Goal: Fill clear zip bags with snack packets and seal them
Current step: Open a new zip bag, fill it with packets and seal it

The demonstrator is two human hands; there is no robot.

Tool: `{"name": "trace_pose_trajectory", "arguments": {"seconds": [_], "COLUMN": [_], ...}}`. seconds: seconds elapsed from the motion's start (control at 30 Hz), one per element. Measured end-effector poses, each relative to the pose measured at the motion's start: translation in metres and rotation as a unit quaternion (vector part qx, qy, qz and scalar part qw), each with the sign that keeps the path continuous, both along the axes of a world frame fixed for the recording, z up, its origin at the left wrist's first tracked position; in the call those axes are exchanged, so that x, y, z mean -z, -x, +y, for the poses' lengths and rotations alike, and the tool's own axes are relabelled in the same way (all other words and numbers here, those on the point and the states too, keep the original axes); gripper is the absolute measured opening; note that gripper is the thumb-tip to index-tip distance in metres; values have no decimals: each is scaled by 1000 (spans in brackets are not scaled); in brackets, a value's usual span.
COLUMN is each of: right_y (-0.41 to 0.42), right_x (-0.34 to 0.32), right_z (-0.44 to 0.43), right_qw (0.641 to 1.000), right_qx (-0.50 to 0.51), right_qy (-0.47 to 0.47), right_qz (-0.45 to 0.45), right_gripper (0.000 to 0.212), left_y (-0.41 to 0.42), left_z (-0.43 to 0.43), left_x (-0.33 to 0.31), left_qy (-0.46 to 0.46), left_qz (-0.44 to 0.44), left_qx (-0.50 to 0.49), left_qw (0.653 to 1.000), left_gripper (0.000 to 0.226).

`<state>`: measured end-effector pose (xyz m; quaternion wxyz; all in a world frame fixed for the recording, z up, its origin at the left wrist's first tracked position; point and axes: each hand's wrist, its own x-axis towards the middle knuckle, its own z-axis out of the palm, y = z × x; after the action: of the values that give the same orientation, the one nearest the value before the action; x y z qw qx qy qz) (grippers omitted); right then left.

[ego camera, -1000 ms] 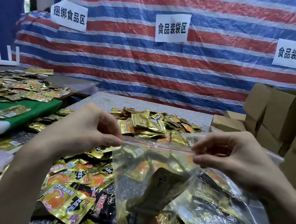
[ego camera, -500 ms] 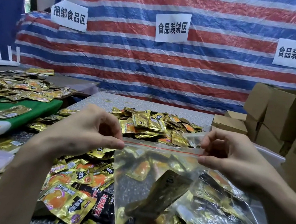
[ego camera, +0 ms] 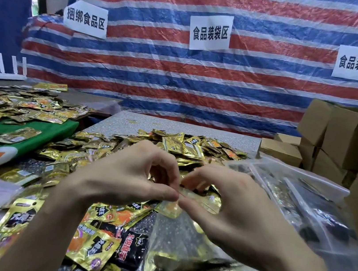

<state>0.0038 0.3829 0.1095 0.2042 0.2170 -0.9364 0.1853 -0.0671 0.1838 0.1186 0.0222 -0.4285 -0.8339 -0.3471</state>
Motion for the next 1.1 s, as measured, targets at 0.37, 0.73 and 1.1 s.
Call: {"name": "trace_pose_trajectory", "arguments": {"seconds": [0.37, 0.73, 1.1], "right_y": [-3, 0, 12], "right_x": [2, -1, -5], "right_z": [-7, 5, 31], "right_qw": [1000, 998, 996], "right_qx": [11, -11, -15], "right_qy": [20, 53, 55], "right_qz": [16, -14, -72], "right_gripper": [17, 15, 25], "left_y": [-7, 0, 22], "left_z": [2, -1, -15], "left_x": [-3, 0, 10], "left_qy": [-6, -11, -103], "left_qz": [3, 44, 69], "left_qx": [16, 50, 31], "left_qw": [1000, 998, 992], "left_gripper": [7, 14, 9]}}
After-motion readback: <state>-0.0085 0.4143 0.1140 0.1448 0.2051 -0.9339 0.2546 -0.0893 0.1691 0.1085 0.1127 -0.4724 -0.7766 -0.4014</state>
